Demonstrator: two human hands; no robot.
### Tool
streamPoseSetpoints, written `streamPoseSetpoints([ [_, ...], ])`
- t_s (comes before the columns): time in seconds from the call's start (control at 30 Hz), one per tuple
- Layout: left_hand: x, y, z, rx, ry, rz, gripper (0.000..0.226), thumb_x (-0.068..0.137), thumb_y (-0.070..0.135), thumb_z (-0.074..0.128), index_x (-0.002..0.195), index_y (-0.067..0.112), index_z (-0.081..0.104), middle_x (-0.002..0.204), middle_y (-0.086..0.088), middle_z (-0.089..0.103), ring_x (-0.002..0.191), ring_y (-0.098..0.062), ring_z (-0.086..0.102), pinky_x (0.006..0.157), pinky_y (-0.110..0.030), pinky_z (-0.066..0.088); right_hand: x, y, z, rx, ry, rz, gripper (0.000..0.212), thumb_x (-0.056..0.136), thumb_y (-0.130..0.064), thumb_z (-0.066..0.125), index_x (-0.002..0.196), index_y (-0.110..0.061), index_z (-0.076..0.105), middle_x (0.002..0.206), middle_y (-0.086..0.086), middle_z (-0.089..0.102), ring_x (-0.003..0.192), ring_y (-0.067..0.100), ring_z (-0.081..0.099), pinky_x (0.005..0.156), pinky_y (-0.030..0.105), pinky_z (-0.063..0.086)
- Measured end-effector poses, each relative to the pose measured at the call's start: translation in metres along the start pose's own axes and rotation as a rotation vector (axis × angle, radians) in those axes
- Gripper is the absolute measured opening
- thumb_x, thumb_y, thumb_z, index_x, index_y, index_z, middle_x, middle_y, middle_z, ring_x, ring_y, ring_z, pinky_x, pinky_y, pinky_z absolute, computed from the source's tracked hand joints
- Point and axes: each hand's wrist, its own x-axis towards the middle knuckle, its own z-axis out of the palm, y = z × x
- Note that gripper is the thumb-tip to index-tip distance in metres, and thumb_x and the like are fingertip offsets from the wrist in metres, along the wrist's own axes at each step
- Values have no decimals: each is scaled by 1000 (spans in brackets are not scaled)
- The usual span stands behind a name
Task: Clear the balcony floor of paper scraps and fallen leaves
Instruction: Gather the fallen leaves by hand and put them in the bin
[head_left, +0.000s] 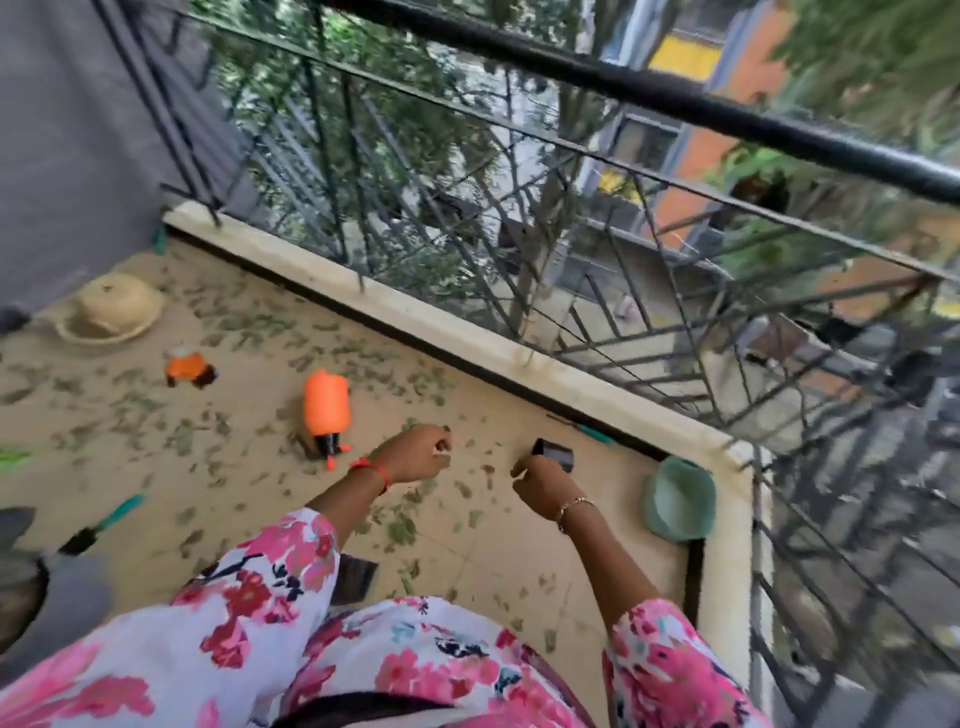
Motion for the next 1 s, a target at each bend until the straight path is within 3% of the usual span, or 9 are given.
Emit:
streamPoseSetpoints([
  [0.17,23,-44,-47,-52,79,-107,29,93,4,47,120,2,58,126,-14,55,117,-29,52,93,-30,38,67,-38,-22,-173,-56,-113,29,90,-7,48,115,3,60,121,21,58,113,33,53,89,31,43],
  [0.33,37,-76,-95,-127,209,-236,31,94,0,45,124,-2,52,124,-17,55,111,-30,56,77,-25,37,136,-97,-49,-240,-79,-253,29,92,-7,47,115,3,60,121,21,57,111,32,54,89,30,42],
  [0.43,50,-92,-114,-170,288,-301,34,94,-2,44,128,-4,50,124,-25,56,112,-34,56,83,-24,38,175,-131,-63,-290,-105,-331,29,91,-7,46,115,3,59,120,20,59,110,32,55,87,30,43],
  [0.67,111,-118,-159,-246,381,-443,31,90,-2,50,119,-3,58,125,-21,55,112,-29,53,88,-23,33,280,-190,-97,-373,-159,-507,29,91,-11,48,116,-1,59,123,19,58,116,32,51,92,30,39],
  [0.8,158,-130,-190,-303,437,-532,30,90,0,51,119,-1,58,130,-16,54,123,-25,48,92,-22,30,338,-219,-129,-446,-225,-593,30,93,-12,46,119,-1,58,126,19,56,118,31,49,94,29,35],
  [1.0,212,-148,-252,-352,511,-626,30,94,2,46,123,2,54,133,-13,48,126,-28,45,89,-27,38,433,-278,-187,-426,-246,-663,27,90,-9,48,111,2,61,117,21,60,111,32,54,87,29,40],
])
